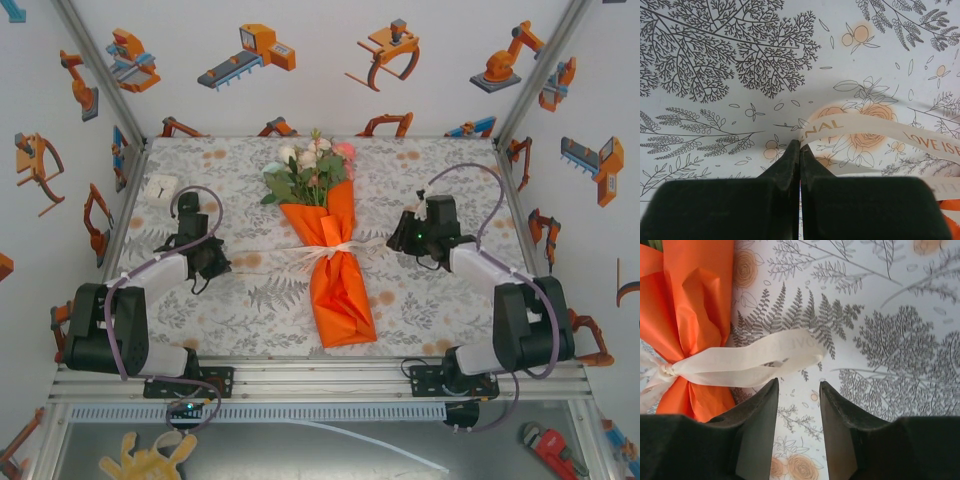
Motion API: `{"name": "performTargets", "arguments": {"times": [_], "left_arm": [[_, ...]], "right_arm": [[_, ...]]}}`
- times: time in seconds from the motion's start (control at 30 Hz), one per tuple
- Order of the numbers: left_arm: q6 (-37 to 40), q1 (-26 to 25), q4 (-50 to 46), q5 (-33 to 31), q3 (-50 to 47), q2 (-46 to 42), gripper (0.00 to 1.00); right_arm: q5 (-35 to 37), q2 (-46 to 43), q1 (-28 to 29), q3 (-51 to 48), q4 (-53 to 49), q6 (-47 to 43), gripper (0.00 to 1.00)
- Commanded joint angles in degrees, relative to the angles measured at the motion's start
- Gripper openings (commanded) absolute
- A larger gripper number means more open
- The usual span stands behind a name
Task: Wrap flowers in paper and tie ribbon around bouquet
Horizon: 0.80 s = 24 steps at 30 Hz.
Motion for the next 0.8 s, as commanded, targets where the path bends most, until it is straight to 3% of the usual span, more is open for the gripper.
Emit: {"name": "performTargets", "arguments": {"times": [0.0, 0.17, 0.27, 0.37, 0.57, 0.67, 0.77], "left_arm": [[1.09, 0.14, -1.46, -0.31, 0.5, -0.3, 0.05], [0.74, 0.14, -1.59, -0.19, 0.73, 0.28, 0.03], [0.83, 0.14, -1.43, 0.18, 0.59, 0.11, 0.02], [1.11, 0.14, -1.24, 0.06, 0.39, -0.05, 0.01], [1.09, 0.14, -1.04, 0.45, 0.28, -0.22, 0.0], [1.17, 0.15, -1.07, 0.47, 0.27, 0.11, 0.0], [1.14, 0.14, -1.39, 0.09, 0.31, 0.09, 0.0]], "right_arm": [[2.65, 3.73, 1.73, 2.59, -3.94, -5.05, 0.39], [6.86, 7.09, 4.24, 2.58, -0.25, -5.57, 0.39], [12.25, 7.83, 5.25, 1.49, 2.89, -6.03, 0.45], [15.08, 8.39, 5.48, -1.83, 12.35, -4.16, 0.51], [12.27, 13.08, 6.54, -3.26, 23.97, -2.74, 0.52], [10.13, 15.18, 7.09, -4.9, 30.11, -2.45, 0.46], [11.22, 16.74, 7.33, -5.12, 30.82, -1.9, 0.3]]}}
